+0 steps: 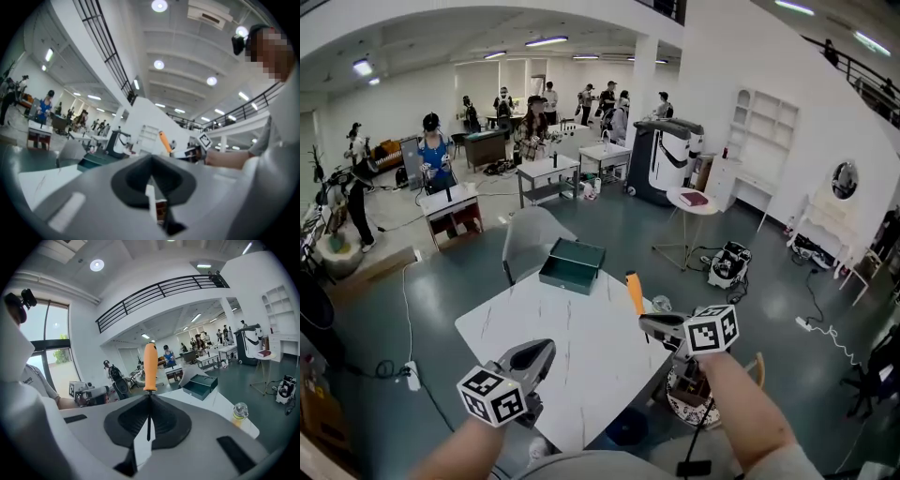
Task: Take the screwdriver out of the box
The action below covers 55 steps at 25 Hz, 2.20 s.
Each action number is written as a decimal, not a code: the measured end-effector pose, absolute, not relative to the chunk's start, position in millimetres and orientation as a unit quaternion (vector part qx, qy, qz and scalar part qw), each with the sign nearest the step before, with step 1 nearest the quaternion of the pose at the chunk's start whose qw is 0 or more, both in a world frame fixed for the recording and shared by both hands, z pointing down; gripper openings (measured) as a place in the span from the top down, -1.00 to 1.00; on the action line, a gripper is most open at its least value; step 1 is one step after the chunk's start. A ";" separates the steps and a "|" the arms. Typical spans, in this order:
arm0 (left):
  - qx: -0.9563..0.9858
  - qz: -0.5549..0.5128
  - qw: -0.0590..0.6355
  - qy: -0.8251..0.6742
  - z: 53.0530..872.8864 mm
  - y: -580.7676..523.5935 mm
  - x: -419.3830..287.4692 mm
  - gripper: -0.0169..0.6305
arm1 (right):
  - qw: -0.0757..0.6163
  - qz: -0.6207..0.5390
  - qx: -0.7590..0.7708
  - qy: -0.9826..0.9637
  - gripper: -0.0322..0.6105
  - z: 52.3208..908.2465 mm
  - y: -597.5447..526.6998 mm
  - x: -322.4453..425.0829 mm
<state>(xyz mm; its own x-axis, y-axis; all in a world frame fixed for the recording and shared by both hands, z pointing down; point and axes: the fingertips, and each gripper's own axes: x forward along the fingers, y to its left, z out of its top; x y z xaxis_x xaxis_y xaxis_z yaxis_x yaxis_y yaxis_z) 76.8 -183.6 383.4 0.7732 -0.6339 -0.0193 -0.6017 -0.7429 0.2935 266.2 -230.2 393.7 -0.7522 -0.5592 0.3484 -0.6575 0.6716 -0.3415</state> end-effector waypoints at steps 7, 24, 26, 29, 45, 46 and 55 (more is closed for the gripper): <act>0.922 -0.057 0.117 -0.364 364.1 -130.9 76.1 0.96 | 0.072 0.215 0.306 -0.925 0.85 375.5 -189.0 272.9; 0.915 -0.051 0.097 -0.389 351.5 -91.8 23.3 0.96 | 0.023 0.165 0.289 -0.943 0.85 353.8 -142.6 235.8; 0.917 -0.052 0.096 -0.383 352.9 -94.9 12.2 0.96 | 0.017 0.161 0.297 -0.941 0.85 351.6 -142.2 225.7; 0.924 -0.051 0.093 -0.368 353.2 -103.0 -6.3 0.96 | 0.006 0.156 0.314 -0.936 0.85 348.5 -146.3 208.0; 0.939 -0.066 0.092 -0.326 355.2 -159.4 -85.0 0.96 | -0.031 0.142 0.375 -0.915 0.85 343.1 -179.9 139.4; 0.938 -0.066 0.094 -0.326 356.5 -160.6 -86.5 0.96 | -0.029 0.142 0.375 -0.916 0.85 343.0 -180.3 137.3; 0.934 -0.068 0.098 -0.336 356.3 -160.3 -89.8 0.96 | -0.040 0.152 0.372 -0.915 0.85 343.4 -183.0 143.6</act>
<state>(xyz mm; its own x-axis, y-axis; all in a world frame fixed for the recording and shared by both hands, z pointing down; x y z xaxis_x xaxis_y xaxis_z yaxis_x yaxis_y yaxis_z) -89.8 -160.3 356.3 0.7643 -0.6420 -0.0614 -0.6153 -0.7544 0.2288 143.6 -183.0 343.4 -0.7194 -0.6934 0.0402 -0.6692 0.6764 -0.3077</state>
